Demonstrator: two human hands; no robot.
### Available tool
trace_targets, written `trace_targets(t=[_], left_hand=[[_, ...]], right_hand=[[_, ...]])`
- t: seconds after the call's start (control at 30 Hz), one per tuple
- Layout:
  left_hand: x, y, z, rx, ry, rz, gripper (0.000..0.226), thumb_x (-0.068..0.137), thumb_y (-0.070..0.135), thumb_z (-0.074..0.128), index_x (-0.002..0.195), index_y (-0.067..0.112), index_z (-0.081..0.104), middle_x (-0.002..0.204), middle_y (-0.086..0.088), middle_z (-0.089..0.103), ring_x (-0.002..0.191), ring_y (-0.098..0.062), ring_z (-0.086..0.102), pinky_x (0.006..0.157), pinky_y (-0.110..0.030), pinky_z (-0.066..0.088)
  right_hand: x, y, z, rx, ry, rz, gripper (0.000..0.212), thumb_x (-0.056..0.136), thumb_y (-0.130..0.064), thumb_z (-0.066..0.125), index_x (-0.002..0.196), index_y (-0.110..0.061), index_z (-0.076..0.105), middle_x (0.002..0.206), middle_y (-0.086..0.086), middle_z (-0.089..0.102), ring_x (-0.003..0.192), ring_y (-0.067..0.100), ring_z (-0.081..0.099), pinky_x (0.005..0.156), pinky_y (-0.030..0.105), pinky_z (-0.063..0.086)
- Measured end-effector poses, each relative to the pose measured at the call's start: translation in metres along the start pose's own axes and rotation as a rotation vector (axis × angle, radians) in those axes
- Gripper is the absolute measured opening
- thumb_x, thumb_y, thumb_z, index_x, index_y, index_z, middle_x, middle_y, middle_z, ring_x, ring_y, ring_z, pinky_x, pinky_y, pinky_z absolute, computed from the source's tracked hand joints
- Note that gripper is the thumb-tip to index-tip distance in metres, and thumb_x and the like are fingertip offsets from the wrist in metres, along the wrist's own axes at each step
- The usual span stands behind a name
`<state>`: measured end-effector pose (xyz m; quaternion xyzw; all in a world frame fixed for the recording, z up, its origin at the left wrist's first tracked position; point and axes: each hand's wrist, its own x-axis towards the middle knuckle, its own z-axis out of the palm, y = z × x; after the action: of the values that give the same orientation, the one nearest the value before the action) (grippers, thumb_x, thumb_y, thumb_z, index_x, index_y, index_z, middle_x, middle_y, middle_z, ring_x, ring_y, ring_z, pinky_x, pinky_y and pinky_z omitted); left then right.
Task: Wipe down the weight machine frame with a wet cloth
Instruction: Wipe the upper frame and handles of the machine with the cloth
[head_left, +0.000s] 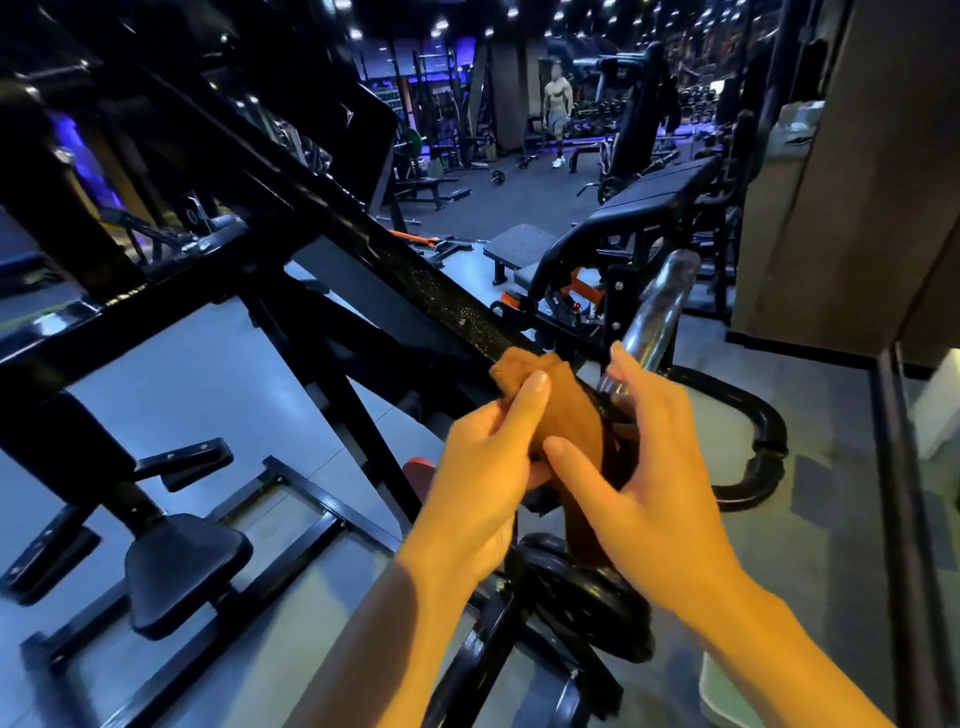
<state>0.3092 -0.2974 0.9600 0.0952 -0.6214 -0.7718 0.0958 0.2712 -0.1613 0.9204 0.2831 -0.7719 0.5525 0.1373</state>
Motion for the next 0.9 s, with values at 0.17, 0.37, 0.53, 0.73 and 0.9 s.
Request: trace_targets(t=[0.17,0.37,0.53,0.73,0.9], left_hand=[[0.000,0.005,-0.006,-0.017,0.088,0.070,0.041,0.099,0.042,0.059,0.124,0.011,0.068,0.109,-0.009,0.077,0.102,-0.019,0.075,0.085,-0.036,0.062],[0.028,-0.001,-0.047,0.294,0.604,0.404,0.031,0.107,0.036,0.051,0.135,0.032,0.063,0.127,0.022,0.062,0.113,0.009,0.058,0.106,-0.024,0.048],[0.066,0.012,-0.066,0.340,0.581,0.504,0.052,0.112,0.033,0.037,0.162,0.034,0.024,0.168,0.019,0.020,0.148,0.009,0.020,0.118,-0.014,0.019],[0.088,0.008,-0.062,0.135,0.481,0.556,0.054,0.112,0.039,0.028,0.164,0.034,0.013,0.169,0.025,0.007,0.150,0.012,0.009,0.124,-0.021,0.012],[0.085,0.011,-0.071,0.022,0.512,0.549,0.046,0.113,0.036,0.027,0.158,0.034,0.036,0.164,0.022,0.030,0.148,0.008,0.027,0.126,-0.034,0.026]], right_hand=[[0.019,-0.008,-0.004,0.064,-0.144,-0.013,0.058,0.096,-0.045,0.062,0.148,-0.047,0.037,0.127,-0.032,0.055,0.114,-0.014,0.056,0.089,0.004,0.044],[0.062,0.019,-0.027,-0.331,0.017,-0.190,0.061,0.103,-0.035,0.056,0.160,-0.028,0.035,0.137,-0.005,0.052,0.120,0.010,0.049,0.093,0.005,0.032],[0.041,0.054,0.012,-0.441,-0.064,-0.223,0.056,0.110,-0.042,0.040,0.161,-0.020,0.034,0.159,-0.003,0.043,0.143,0.018,0.041,0.119,0.022,0.025],[0.085,0.018,0.065,-0.484,0.052,-0.433,0.052,0.113,-0.037,0.037,0.157,-0.011,0.041,0.163,0.007,0.040,0.147,0.025,0.042,0.117,0.044,0.040],[0.112,-0.008,0.090,-0.468,0.040,-0.492,0.050,0.112,-0.036,0.043,0.157,-0.015,0.043,0.162,0.009,0.041,0.138,0.027,0.051,0.109,0.041,0.047]])
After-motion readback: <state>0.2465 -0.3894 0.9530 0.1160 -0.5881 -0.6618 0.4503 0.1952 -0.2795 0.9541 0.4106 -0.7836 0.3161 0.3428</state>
